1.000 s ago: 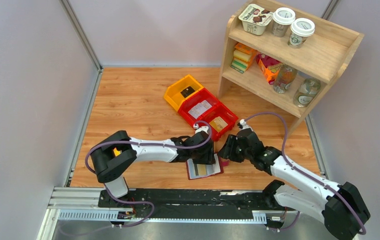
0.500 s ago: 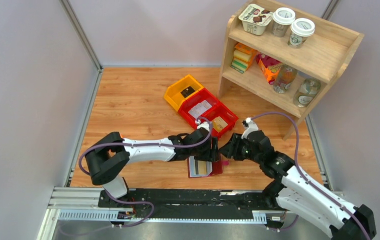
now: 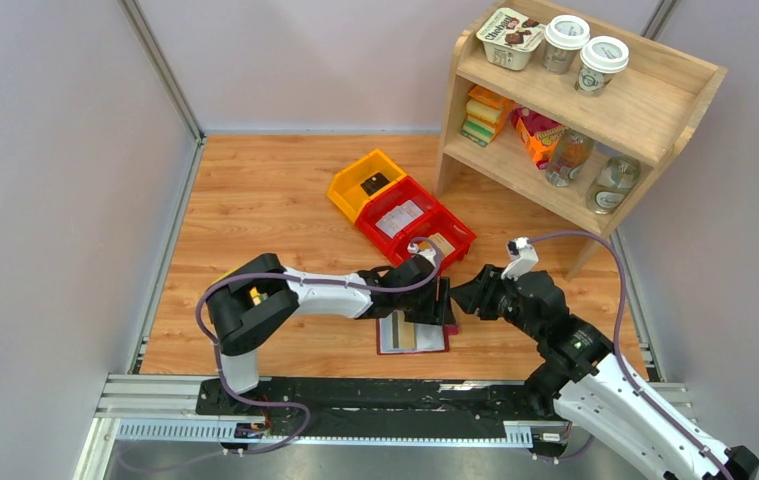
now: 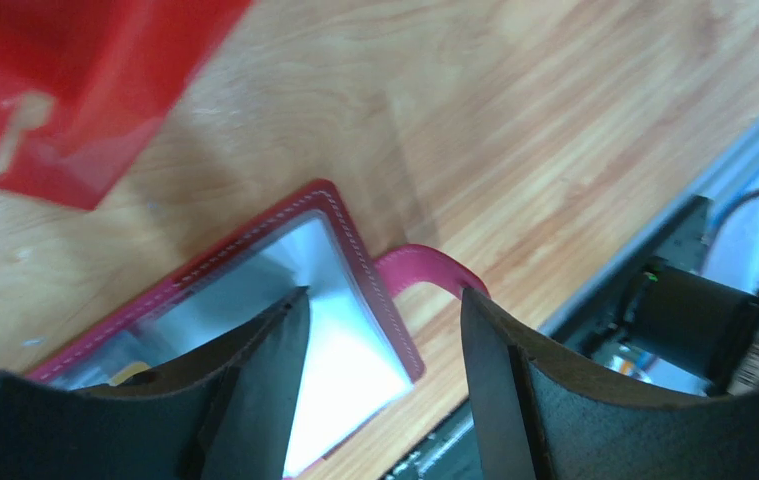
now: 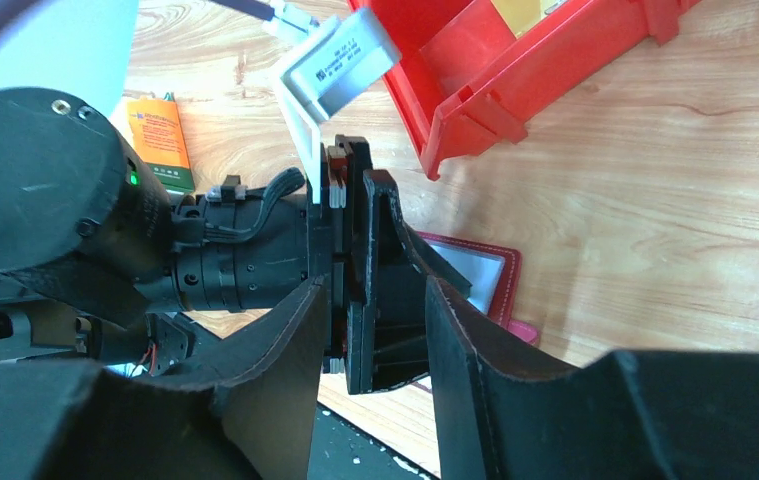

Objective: Take the credit cards out of the card holder
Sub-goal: Remove the credit card from the card holder, then place the credit card in the storage box.

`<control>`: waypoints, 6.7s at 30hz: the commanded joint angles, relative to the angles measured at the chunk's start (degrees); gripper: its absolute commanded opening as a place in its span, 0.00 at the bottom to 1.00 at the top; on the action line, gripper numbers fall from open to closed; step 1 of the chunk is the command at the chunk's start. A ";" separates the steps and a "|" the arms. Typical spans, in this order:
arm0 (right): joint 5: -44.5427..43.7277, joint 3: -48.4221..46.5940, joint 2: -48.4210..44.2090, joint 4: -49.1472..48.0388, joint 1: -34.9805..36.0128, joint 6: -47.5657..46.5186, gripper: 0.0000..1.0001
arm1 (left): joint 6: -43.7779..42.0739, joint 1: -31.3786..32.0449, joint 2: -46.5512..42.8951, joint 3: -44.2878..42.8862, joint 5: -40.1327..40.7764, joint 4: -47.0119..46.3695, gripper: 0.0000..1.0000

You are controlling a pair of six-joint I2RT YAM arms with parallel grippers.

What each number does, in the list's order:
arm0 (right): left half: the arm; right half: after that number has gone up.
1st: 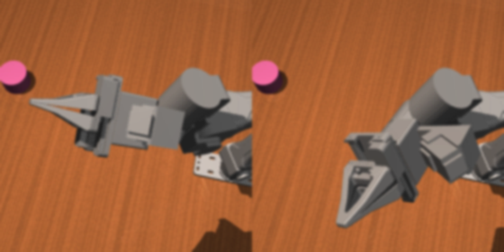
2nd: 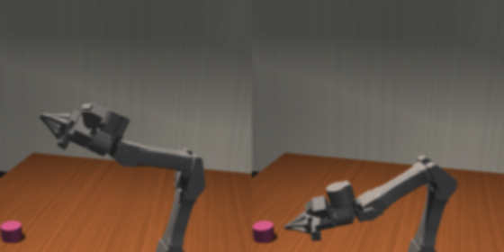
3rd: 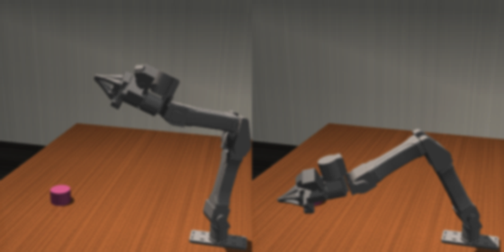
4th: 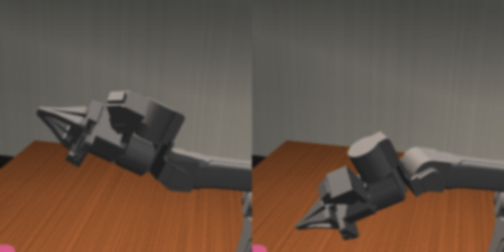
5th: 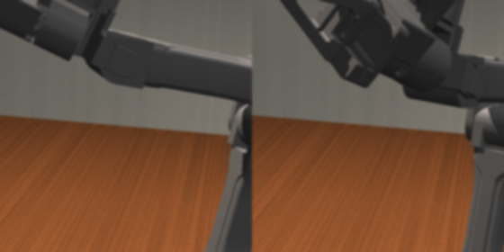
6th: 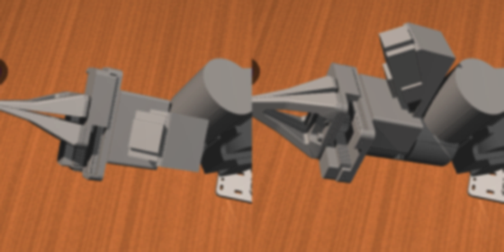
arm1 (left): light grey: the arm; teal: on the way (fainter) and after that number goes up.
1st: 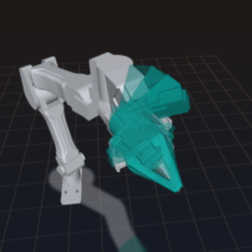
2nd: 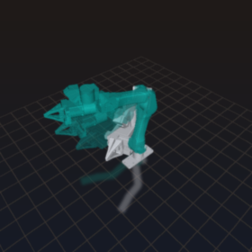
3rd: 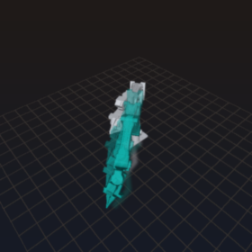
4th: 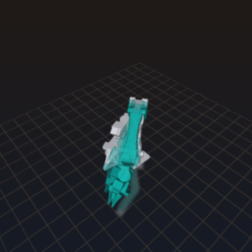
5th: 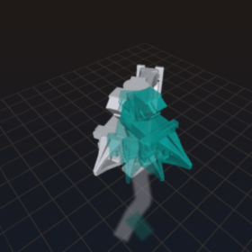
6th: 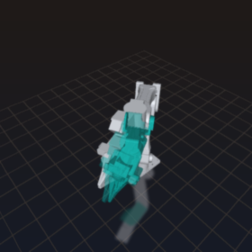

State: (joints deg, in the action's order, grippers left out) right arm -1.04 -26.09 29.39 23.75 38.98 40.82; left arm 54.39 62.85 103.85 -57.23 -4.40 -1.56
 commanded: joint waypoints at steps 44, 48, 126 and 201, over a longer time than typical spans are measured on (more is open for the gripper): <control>6.85 -15.82 43.45 -12.96 18.05 0.23 0.36 | 6.34 -5.19 -46.02 24.98 23.48 24.50 0.66; 2.10 -19.00 50.23 -7.06 18.32 1.54 0.35 | 5.82 -5.11 -46.02 24.45 23.13 24.50 0.65; 28.28 11.41 42.50 -51.69 -0.93 11.91 0.09 | 4.49 -3.08 -12.80 17.07 8.97 11.50 0.03; 3.09 -24.94 27.91 18.86 -5.59 -16.81 0.00 | -0.34 -7.92 -39.42 20.58 25.66 27.74 0.49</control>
State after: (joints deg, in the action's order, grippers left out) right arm 12.43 -40.97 56.14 33.12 30.33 31.97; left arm 55.46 55.37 71.20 -36.25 16.67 21.34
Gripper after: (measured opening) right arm 0.005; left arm 0.444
